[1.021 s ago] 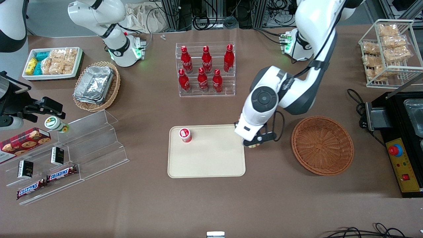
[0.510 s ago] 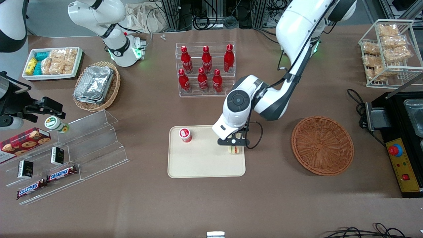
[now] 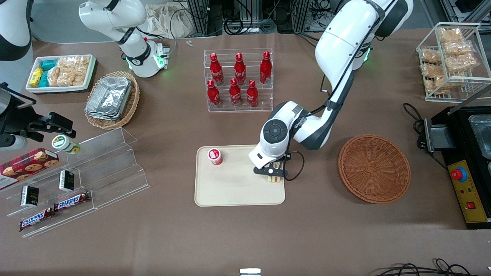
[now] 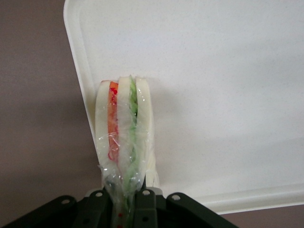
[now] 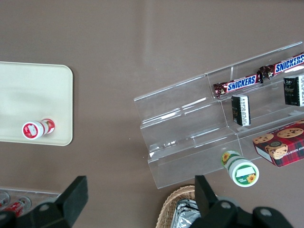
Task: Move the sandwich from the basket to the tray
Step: 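Lower the sandwich onto the tray and open the left gripper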
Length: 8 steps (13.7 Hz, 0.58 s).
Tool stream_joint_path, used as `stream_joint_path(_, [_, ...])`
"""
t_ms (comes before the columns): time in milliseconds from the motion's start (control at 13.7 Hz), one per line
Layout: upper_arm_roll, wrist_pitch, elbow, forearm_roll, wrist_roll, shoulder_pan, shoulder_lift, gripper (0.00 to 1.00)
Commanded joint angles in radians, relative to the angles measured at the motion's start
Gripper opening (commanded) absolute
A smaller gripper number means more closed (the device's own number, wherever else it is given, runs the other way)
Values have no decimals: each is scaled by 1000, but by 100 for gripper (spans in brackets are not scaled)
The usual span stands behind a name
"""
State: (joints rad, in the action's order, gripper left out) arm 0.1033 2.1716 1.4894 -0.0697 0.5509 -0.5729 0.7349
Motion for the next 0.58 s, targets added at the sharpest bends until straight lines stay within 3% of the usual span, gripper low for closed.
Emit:
stream_joint_path(0, [1, 2, -31, -2, 10, -1, 11, 100])
stream_joint_path(292, [1, -30, -20, 27, 66, 21, -60, 100])
stream_joint_path(510, [-1, -243, -20, 67, 54, 76, -187, 100])
